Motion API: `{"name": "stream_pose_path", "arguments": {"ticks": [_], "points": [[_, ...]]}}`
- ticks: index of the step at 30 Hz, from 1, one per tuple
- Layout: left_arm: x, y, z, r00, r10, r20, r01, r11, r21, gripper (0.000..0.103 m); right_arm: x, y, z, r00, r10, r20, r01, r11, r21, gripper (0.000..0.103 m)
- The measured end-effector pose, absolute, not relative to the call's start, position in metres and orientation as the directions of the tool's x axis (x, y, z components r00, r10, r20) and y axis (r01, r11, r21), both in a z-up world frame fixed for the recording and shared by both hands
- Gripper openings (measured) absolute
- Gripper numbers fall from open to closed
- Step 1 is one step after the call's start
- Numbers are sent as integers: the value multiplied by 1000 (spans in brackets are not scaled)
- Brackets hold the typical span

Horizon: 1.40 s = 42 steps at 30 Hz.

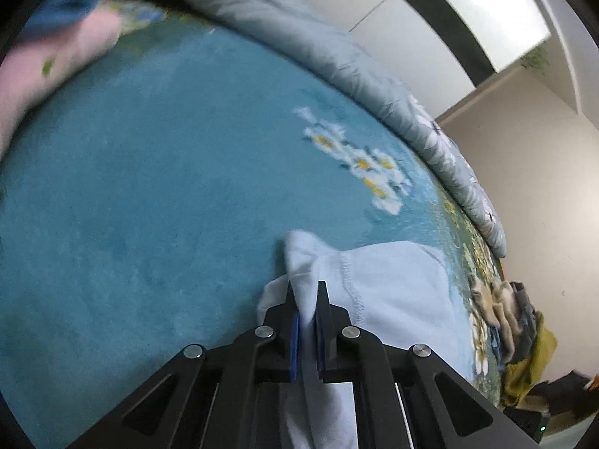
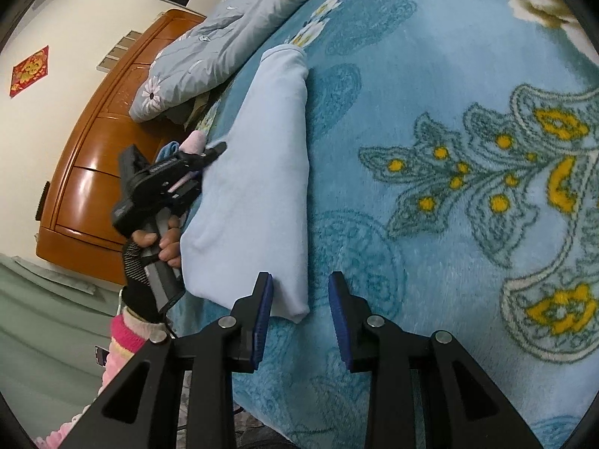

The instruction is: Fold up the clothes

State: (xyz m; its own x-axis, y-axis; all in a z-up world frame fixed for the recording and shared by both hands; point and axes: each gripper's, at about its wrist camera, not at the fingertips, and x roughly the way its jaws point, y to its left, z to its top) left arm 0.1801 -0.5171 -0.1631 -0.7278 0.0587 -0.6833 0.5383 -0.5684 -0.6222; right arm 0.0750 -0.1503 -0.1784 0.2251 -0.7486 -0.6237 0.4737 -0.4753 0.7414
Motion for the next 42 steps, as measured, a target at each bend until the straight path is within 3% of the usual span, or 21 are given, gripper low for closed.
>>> {"name": "stream_pose_path", "arguments": {"ticks": [3, 5, 9, 14, 19, 21, 23, 30, 42], "points": [[190, -519, -168, -761, 92, -643, 516, -514, -685, 12, 75, -150, -179, 228, -755, -615, 466, -470, 750, 34], [202, -517, -166, -782, 107, -614, 504, -471, -724, 24, 75, -151, -179, 230, -759, -609, 466, -463, 754, 37], [239, -500, -156, -816, 80, -573, 479, -461, -747, 30, 77, -159, -179, 243, -765, -597, 472, -444, 761, 37], [302, -469, -156, -889, 53, -454, 400, -390, -829, 43, 83, -173, -180, 250, -776, -579, 479, -421, 771, 43], [340, -445, -170, -901, 37, -433, 401, -311, -862, 46, 85, -170, -177, 262, -803, -536, 469, -380, 798, 41], [347, -442, -170, -898, 28, -439, 411, -300, -861, 46, 85, -169, -176, 260, -810, -526, 469, -370, 802, 24], [352, -440, -166, -898, 21, -440, 414, -299, -860, 46, 85, -170, -174, 254, -808, -531, 479, -372, 795, 16], [354, -433, -151, -907, 35, -419, 387, -322, -864, 48, 66, -161, -156, 216, -818, -534, 489, -382, 784, 11], [338, -425, -154, -897, 119, -426, 362, -358, -861, 50, -38, -118, -126, 47, -754, -655, 521, -541, 660, 11]]}}
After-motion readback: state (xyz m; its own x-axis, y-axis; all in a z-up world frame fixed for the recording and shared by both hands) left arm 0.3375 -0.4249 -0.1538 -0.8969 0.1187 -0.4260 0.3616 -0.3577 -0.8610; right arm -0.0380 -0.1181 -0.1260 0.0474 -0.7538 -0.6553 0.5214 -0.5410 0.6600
